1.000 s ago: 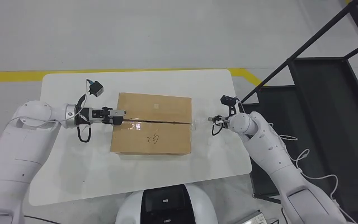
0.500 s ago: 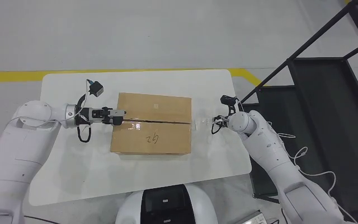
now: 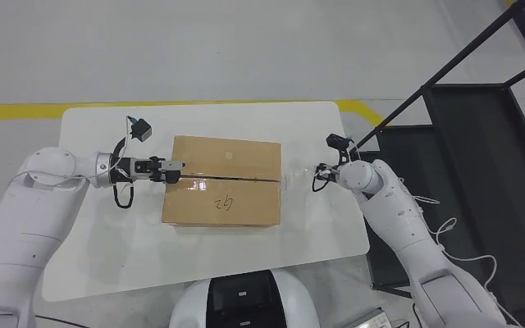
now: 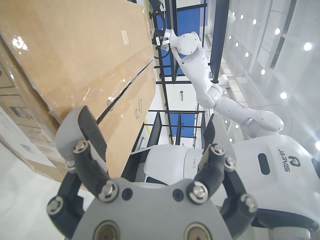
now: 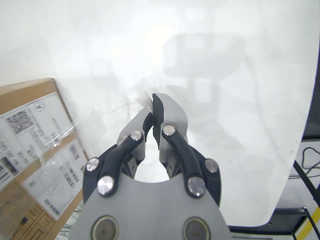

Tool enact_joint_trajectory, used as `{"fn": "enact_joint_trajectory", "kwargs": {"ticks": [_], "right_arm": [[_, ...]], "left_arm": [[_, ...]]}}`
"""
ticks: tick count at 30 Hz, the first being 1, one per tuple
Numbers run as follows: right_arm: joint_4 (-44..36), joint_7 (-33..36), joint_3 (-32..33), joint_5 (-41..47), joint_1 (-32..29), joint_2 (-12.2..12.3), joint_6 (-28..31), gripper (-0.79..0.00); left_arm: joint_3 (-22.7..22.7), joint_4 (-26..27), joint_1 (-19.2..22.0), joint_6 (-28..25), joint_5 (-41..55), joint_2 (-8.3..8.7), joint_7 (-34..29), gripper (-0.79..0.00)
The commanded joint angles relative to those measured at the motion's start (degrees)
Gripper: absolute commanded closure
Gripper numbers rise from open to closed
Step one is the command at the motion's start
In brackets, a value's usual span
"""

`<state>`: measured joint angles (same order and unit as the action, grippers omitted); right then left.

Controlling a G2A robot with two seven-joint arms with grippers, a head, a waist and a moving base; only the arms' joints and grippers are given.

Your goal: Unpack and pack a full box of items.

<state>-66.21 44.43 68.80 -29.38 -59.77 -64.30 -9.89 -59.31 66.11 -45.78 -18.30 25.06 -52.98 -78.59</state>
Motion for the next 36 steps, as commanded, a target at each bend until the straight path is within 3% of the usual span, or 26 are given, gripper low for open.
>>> {"fn": "enact_joint_trajectory", "kwargs": {"ticks": [1,6,9,13,20,23,32,36], "right_arm": [[-3.5,1.7,2.9,1.7,-1.6,0.7,1.3,0.0],[-12.6,5.2,10.3,2.4,-7.0,2.6,2.8,0.0],[-18.2,10.2,16.0,7.7,-10.8,3.6,6.5,0.0],[-23.0,22.2,25.5,20.0,-15.7,5.1,13.6,0.0],[-25.2,37.2,32.5,39.0,-18.4,6.3,20.1,0.0],[-24.4,43.2,31.8,47.5,-17.1,6.5,21.1,0.0],[-18.3,43.6,15.0,66.0,-4.9,6.2,20.6,0.0],[-15.6,43.6,8.4,69.7,0.6,5.8,21.1,0.0]], "left_arm": [[0.0,0.0,0.0,0.0,0.0,0.0,0.0,-0.785],[0.0,0.0,0.0,0.0,0.0,0.0,0.0,-0.785],[0.0,0.0,0.0,0.0,0.0,0.0,0.0,-0.785],[0.0,0.0,0.0,0.0,0.0,0.0,0.0,-0.785],[0.0,0.0,0.0,0.0,0.0,0.0,0.0,-0.785],[0.0,1.0,-0.8,0.4,-0.5,-0.01,1.9,-0.785],[-1.1,4.1,-2.3,1.9,-1.9,0.38,2.9,-0.785],[-1.9,5.1,-3.2,2.1,-2.3,0.62,3.2,-0.785]]}}
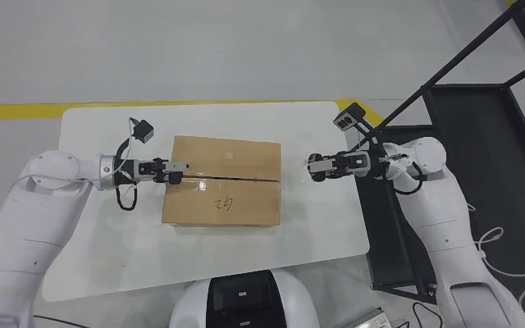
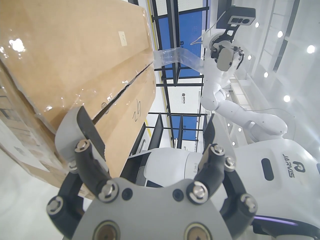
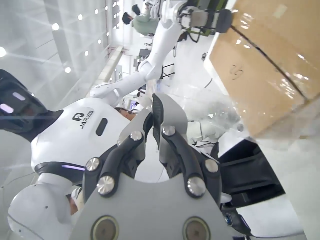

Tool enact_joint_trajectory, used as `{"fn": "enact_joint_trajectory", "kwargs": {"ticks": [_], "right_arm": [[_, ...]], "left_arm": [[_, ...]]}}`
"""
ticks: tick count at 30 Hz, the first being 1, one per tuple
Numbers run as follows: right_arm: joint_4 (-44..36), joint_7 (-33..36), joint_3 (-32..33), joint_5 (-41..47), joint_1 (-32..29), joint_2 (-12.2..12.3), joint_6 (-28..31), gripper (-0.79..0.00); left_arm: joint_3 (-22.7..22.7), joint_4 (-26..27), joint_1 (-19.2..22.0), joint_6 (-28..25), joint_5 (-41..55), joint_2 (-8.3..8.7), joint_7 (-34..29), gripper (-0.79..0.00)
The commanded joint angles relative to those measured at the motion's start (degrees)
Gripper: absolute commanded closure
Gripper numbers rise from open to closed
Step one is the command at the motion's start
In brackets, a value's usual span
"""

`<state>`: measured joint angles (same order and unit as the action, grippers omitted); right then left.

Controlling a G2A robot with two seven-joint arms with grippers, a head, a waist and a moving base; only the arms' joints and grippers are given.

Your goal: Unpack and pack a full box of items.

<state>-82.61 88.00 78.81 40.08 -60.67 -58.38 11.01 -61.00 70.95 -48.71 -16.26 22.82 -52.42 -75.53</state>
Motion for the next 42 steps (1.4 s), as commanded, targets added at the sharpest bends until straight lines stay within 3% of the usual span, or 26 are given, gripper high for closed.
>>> {"fn": "enact_joint_trajectory", "kwargs": {"ticks": [1,8,18,27,35,42], "right_arm": [[1.5,0.0,-3.2,1.8,2.7,-0.4,0.1,0.0],[8.1,-0.1,-12.7,8.0,9.8,-2.9,0.6,0.0],[13.7,-1.6,-22.4,13.4,15.0,-6.9,3.6,0.0],[17.4,-1.3,-25.0,16.8,17.9,-9.2,6.5,0.0],[15.5,-1.8,-23.6,17.8,17.1,-9.8,7.1,0.0],[19.4,-4.4,-27.7,16.2,18.5,-12.1,9.7,0.0]], "left_arm": [[-0.4,0.4,-0.4,0.1,-0.1,0.11,0.2,-0.785],[-1.3,1.6,-1.4,0.7,-0.5,0.36,0.6,-0.785],[-1.3,1.8,-1.4,1.4,-0.6,0.29,0.1,-0.785],[-0.8,0.4,-0.6,2.0,-0.4,0.02,-0.4,-0.785],[-0.7,-0.5,-0.5,2.3,-0.2,-0.13,-0.5,-0.785],[-0.8,-0.6,-0.5,2.0,0.3,-0.2,-0.8,-0.785]]}}
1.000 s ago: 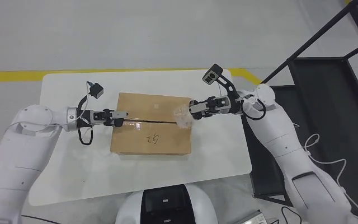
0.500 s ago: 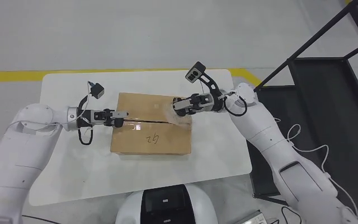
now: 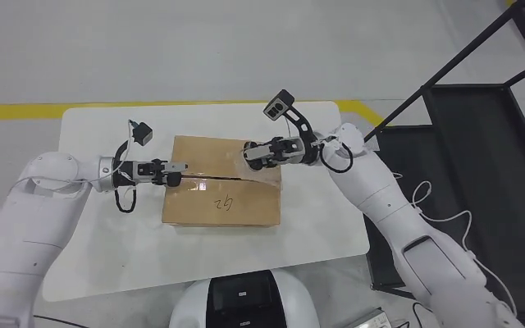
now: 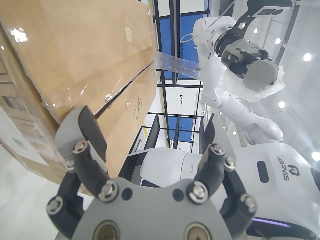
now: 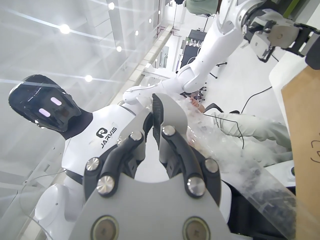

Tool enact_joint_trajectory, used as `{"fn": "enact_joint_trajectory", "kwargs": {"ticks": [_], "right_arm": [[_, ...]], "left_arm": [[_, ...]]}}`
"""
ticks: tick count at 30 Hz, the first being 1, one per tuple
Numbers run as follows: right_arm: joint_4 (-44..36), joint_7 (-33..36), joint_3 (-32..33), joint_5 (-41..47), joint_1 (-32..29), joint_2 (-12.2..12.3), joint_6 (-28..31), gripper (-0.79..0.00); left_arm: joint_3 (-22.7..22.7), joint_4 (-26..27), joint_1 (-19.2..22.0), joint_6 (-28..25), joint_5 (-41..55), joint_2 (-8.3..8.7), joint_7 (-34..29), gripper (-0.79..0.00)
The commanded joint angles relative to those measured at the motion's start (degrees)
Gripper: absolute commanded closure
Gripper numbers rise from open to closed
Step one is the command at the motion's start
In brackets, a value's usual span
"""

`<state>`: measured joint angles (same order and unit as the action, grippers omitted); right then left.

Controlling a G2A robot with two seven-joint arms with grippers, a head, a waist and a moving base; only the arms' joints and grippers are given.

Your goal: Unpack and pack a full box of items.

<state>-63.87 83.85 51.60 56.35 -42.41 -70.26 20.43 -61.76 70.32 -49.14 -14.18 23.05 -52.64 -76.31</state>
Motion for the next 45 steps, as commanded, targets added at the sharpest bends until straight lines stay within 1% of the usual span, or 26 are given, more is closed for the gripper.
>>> {"fn": "enact_joint_trajectory", "kwargs": {"ticks": [1,6,12,20,26,33,37,45], "right_arm": [[1.7,-0.8,-1.2,-0.4,0.7,-0.7,0.8,0.0],[6.1,-3.2,-4.3,-2.0,2.4,-2.7,3.2,0.0],[10.2,-5.6,-6.5,-4.7,3.6,-4.4,5.6,0.0],[14.3,-8.2,-7.3,-7.6,3.8,-5.8,8.2,0.0],[15.7,-9.4,-7.3,-9.0,3.8,-6.4,9.4,0.0],[16.3,-9.8,-6.8,-10.6,3.9,-6.8,9.8,0.0],[16.7,-10.3,-6.8,-12.0,3.8,-7.1,10.3,0.0],[18.3,-15.3,-8.0,-17.0,4.0,-8.3,11.6,0.0]], "left_arm": [[-0.2,0.1,-0.1,-0.2,0.1,0.04,-0.1,-0.785],[-0.9,0.5,-0.6,-0.5,0.4,0.2,-0.4,-0.785],[-1.9,1.3,-1.4,-0.9,0.5,0.48,-0.6,-0.785],[-2.8,2.3,-2.2,-1.6,1.3,0.68,-1.2,-0.785],[-4.0,3.0,-3.0,-3.0,3.4,0.86,-2.0,-0.785],[-8.3,2.7,-5.5,-5.9,9.1,1.51,-2.3,-0.785],[-10.6,2.3,-7.2,-6.7,11.6,1.87,-2.0,-0.785],[-14.4,0.3,-8.8,-7.7,14.0,2.57,-3.8,-0.785]]}}
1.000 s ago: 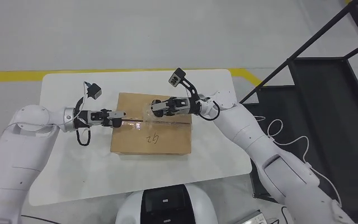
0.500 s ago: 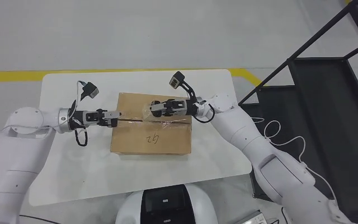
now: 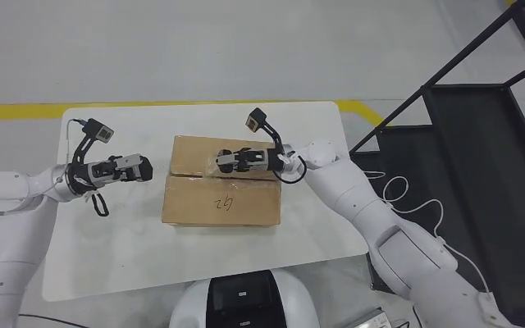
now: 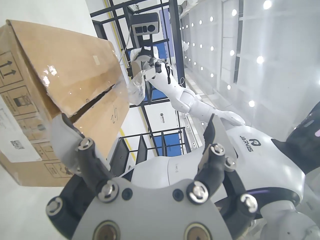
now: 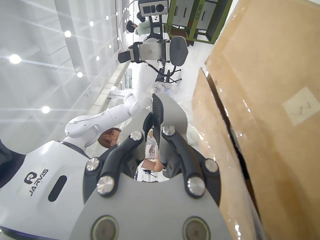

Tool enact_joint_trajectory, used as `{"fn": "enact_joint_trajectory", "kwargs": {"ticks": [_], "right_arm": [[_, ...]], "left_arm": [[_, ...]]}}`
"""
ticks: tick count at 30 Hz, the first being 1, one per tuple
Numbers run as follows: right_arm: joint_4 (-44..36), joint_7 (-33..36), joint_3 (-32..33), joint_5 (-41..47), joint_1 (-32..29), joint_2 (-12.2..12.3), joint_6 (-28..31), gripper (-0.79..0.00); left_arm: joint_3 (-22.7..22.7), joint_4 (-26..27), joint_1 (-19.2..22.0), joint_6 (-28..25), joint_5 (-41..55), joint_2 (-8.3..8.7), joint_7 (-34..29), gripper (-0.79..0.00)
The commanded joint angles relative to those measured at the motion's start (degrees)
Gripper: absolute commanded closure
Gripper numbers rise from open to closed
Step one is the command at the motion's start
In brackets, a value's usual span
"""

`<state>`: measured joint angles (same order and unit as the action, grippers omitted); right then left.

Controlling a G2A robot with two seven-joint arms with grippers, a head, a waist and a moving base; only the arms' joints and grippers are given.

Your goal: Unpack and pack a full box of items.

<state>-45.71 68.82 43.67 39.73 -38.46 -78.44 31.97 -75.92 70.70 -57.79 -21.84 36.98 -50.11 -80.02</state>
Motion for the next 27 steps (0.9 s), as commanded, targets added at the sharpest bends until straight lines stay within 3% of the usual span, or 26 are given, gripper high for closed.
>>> {"fn": "enact_joint_trajectory", "kwargs": {"ticks": [1,18,27], "right_arm": [[0.2,-0.6,-0.3,-0.7,0.1,-0.3,0.1,0.0],[-0.7,-14.0,-3.8,-14.6,0.0,-2.7,0.8,0.0],[-3.7,-15.1,-2.7,-17.3,-1.1,-2.7,2.0,0.0]], "left_arm": [[-0.5,-0.1,-0.3,-0.1,0.1,0.1,-0.3,-0.785],[-1.9,0.0,-1.5,0.4,-0.1,0.33,-0.7,-0.785],[-1.6,0.8,-1.8,0.4,-0.4,0.22,-0.3,-0.785]]}}
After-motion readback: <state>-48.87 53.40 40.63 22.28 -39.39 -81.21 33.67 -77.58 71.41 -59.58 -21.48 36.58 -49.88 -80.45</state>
